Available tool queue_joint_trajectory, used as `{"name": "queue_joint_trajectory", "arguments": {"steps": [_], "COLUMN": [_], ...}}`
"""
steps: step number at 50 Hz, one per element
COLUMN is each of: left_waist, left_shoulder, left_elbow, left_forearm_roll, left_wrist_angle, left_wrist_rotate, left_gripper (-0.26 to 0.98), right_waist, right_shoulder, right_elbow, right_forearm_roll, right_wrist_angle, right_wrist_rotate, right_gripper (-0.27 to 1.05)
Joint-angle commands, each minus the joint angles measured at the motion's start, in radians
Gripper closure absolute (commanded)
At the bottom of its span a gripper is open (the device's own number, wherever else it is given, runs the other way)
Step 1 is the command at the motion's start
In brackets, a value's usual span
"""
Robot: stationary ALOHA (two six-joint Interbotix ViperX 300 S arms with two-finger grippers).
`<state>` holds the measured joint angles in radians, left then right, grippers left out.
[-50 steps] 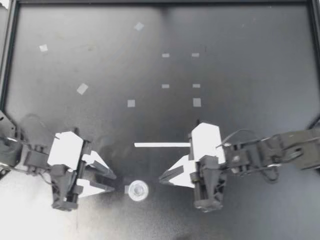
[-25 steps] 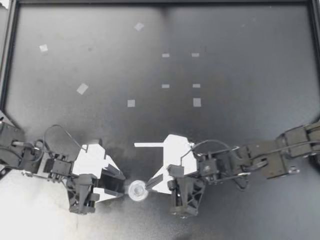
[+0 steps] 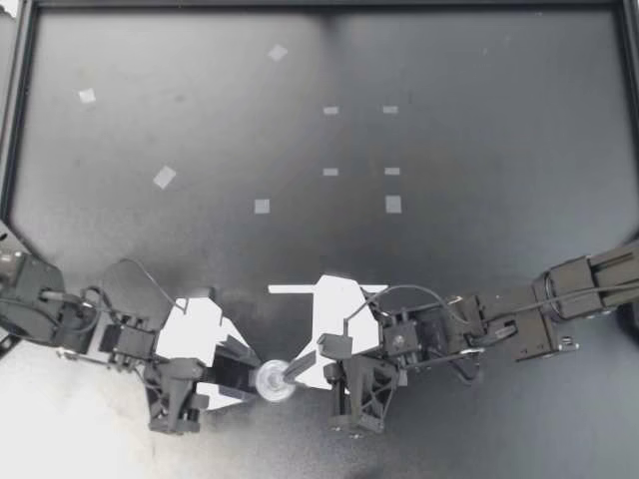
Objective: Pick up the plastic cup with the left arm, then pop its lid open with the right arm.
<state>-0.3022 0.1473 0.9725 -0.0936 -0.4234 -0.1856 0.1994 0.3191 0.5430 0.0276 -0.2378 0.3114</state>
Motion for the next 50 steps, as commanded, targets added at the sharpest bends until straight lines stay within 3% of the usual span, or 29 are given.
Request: {"name": "queue_joint_trajectory", "arguments": {"steps": [1, 50], "left_waist": [-0.003, -0.003], "left_shoulder": [0.0, 0.035], "left_elbow": [-0.025, -0.074], "left_forearm_roll": [0.002, -0.011], "left_wrist_angle": [-0.009, -0.052], "left_wrist_rotate": [0.003, -0.012], "left_gripper": [0.15, 0.15], "right_waist": [0.005, 0.008], "right_shoulder": [-0.014, 0.0], "right_elbow": [-0.023, -0.026], "right_forearm_roll": [0.0, 0.0], "right_wrist_angle": [-0.003, 0.104], "right_wrist_rotate": [0.002, 0.008], "right_gripper": [0.93, 0.93]}}
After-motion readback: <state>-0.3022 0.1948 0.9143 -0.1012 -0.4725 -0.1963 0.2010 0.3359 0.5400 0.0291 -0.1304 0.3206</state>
